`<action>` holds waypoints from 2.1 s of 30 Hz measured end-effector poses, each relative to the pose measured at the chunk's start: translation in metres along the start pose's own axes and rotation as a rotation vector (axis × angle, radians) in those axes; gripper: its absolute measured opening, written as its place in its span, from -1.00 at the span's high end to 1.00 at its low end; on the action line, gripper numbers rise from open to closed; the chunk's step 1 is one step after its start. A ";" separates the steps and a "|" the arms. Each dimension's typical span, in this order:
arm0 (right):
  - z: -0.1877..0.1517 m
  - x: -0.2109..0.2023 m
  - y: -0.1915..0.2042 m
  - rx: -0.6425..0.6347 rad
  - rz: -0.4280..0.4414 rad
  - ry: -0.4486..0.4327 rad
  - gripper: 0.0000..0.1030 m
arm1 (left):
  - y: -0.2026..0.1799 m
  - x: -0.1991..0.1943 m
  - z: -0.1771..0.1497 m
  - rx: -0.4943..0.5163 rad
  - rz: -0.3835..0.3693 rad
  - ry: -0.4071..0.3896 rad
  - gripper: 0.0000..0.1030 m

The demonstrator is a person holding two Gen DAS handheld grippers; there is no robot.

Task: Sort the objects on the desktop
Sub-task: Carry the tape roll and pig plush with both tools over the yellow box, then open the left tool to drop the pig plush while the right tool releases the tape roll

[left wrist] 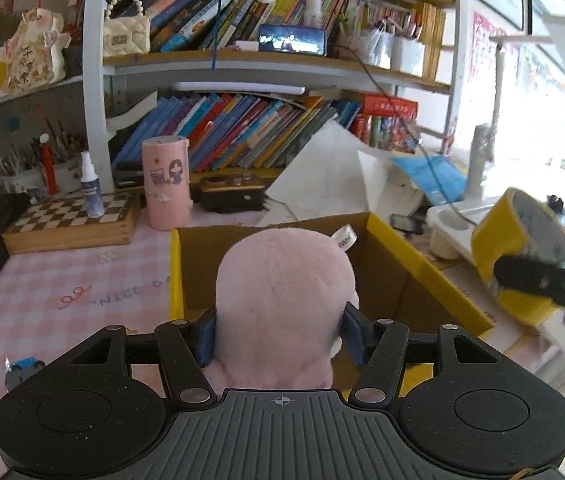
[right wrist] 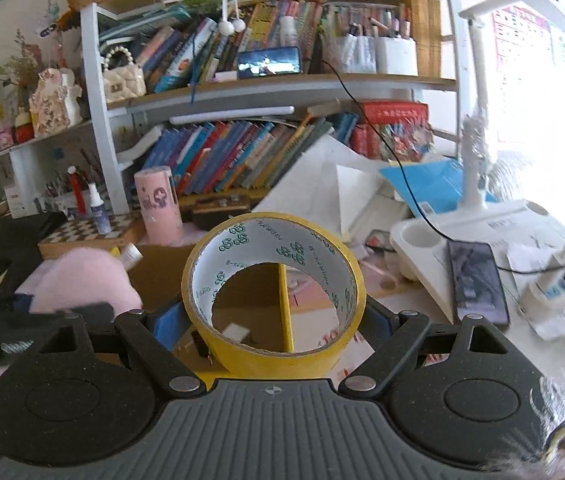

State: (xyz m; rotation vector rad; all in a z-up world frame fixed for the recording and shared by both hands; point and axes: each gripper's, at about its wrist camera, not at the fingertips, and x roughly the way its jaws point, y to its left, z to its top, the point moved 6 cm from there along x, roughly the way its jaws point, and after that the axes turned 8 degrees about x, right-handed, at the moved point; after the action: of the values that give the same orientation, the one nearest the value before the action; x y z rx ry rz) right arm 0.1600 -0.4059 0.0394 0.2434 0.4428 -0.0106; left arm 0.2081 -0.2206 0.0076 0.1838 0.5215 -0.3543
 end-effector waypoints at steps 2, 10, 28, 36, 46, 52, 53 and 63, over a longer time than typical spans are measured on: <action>0.005 0.007 0.001 -0.009 0.021 -0.004 -0.65 | -0.002 0.009 0.000 0.021 0.014 0.016 -0.17; 0.016 0.046 0.009 -0.052 0.098 0.035 -0.65 | -0.005 0.049 -0.019 0.044 0.018 0.135 -0.16; 0.010 0.170 0.073 -0.229 0.293 0.384 -0.65 | -0.007 0.043 -0.009 0.165 0.117 0.138 -0.49; -0.008 0.211 0.095 -0.284 0.321 0.551 -0.65 | 0.017 0.000 -0.010 0.052 0.176 0.090 -0.51; -0.015 0.243 0.100 -0.228 0.260 0.609 -0.66 | 0.039 -0.043 -0.025 -0.069 0.250 0.052 -0.52; -0.006 0.225 0.105 -0.247 0.231 0.523 -0.80 | 0.048 -0.056 -0.034 -0.092 0.254 0.042 -0.53; -0.003 0.218 0.106 -0.252 0.233 0.503 -0.81 | 0.048 -0.057 -0.035 -0.093 0.251 0.039 -0.53; 0.024 0.126 0.096 -0.198 0.195 0.230 -0.86 | 0.066 -0.078 -0.044 -0.117 0.270 0.004 -0.53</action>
State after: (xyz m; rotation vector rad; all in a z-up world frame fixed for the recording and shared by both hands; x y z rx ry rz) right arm 0.2904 -0.3130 0.0288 0.0920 0.6436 0.2529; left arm 0.1502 -0.1267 0.0158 0.1392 0.5130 -0.0598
